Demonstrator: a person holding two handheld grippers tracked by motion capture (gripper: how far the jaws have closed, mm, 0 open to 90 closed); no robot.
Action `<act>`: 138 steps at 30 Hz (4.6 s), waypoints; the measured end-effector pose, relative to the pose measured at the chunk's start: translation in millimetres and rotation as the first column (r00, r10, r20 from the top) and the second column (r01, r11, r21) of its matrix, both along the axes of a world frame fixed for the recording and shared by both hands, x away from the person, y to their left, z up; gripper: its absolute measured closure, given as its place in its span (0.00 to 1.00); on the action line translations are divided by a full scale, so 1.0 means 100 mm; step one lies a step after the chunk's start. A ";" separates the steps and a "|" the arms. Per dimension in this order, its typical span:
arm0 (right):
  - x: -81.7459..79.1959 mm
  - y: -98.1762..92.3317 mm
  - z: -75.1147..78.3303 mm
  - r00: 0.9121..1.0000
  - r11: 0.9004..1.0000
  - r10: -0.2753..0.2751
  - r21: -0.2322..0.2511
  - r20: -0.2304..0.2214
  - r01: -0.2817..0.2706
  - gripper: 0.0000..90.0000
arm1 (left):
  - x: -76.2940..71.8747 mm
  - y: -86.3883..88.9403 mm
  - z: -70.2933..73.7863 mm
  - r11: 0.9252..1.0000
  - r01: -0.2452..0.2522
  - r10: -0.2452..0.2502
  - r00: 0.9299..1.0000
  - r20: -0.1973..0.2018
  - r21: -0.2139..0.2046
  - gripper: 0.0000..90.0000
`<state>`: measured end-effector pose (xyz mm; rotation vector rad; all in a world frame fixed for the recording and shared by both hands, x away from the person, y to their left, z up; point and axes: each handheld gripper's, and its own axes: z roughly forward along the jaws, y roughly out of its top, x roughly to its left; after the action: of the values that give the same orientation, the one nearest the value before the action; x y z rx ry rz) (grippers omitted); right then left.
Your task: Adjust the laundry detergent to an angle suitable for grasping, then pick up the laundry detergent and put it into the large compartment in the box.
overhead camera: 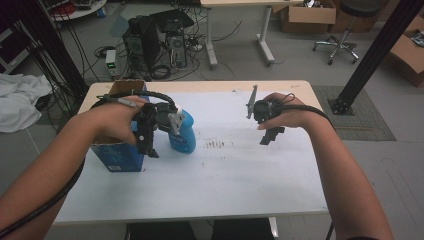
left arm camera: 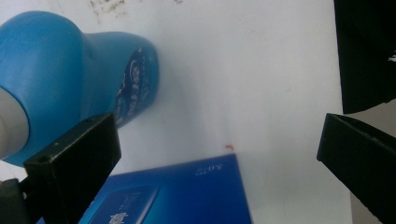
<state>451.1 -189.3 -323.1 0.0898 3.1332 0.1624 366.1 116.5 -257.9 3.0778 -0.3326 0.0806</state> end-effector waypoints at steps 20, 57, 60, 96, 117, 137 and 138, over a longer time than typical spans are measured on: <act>-0.02 0.00 0.04 1.000 1.000 0.003 0.001 0.020 -0.003 0.18 | -0.03 -0.03 0.03 1.000 -0.001 0.001 1.000 0.008 0.002 0.00; -0.11 -0.01 0.02 0.999 0.999 -0.038 0.001 0.012 0.038 0.18 | 0.20 -0.17 0.45 0.991 0.122 -0.118 0.989 0.087 -0.047 0.00; -0.14 -0.03 0.03 0.999 0.999 -0.043 0.005 0.019 0.043 0.18 | 0.27 -0.20 0.48 0.991 0.126 -0.121 0.989 0.086 -0.049 0.00; -0.22 -0.05 0.01 0.994 0.995 -0.101 0.016 0.035 0.100 0.18 | 0.94 -0.28 0.03 0.986 0.168 -0.168 0.986 -0.018 -0.025 0.00; -0.22 -0.01 -0.03 0.995 0.995 -0.094 0.024 0.044 0.093 0.18 | 0.95 -0.37 -0.29 0.982 0.186 -0.186 0.983 0.000 0.035 0.00; -0.23 0.00 -0.02 0.994 0.996 -0.092 0.023 0.054 0.091 0.18 | 0.95 -0.35 -0.37 0.981 0.186 -0.188 0.982 0.021 0.052 0.13; -0.23 0.00 -0.02 0.994 0.995 -0.095 0.025 0.053 0.094 0.18 | 0.95 -0.35 -0.37 0.981 0.187 -0.189 0.982 0.019 0.047 0.14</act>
<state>428.0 -189.7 -324.9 0.2292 3.0654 0.1953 461.1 81.8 -294.6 3.0734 -0.6328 0.1033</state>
